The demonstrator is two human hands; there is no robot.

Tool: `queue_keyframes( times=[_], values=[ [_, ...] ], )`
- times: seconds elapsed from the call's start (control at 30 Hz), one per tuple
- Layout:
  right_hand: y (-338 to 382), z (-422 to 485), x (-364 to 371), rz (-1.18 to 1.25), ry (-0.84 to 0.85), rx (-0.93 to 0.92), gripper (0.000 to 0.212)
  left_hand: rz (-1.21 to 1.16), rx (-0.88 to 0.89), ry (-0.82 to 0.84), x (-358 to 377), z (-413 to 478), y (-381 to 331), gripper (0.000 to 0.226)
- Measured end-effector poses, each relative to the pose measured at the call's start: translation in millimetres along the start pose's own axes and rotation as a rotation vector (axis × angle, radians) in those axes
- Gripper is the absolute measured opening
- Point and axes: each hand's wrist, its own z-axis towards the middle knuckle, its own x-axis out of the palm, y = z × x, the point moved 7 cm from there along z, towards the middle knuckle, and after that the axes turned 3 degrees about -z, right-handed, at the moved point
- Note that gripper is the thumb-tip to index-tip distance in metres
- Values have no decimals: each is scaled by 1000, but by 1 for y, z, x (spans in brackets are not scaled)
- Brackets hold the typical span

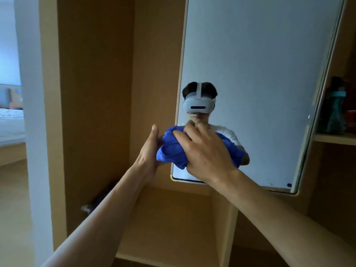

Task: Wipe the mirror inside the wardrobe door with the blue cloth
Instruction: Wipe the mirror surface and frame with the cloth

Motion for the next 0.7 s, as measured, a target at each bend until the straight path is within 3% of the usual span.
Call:
queue_keyframes(
  times=[0.13, 0.43, 0.57, 0.7],
  values=[
    [19, -27, 26, 14, 75, -15, 60, 64, -31, 35, 2, -2, 6, 57],
    [37, -52, 48, 86, 130, -115, 43, 292, 222, -4, 6, 1, 5, 16],
    [22, -44, 36, 70, 88, -112, 39, 347, 268, -21, 6, 2, 2, 14],
    [-10, -27, 18, -23, 81, -33, 53, 347, 259, -33, 5, 1, -1, 17]
  ],
)
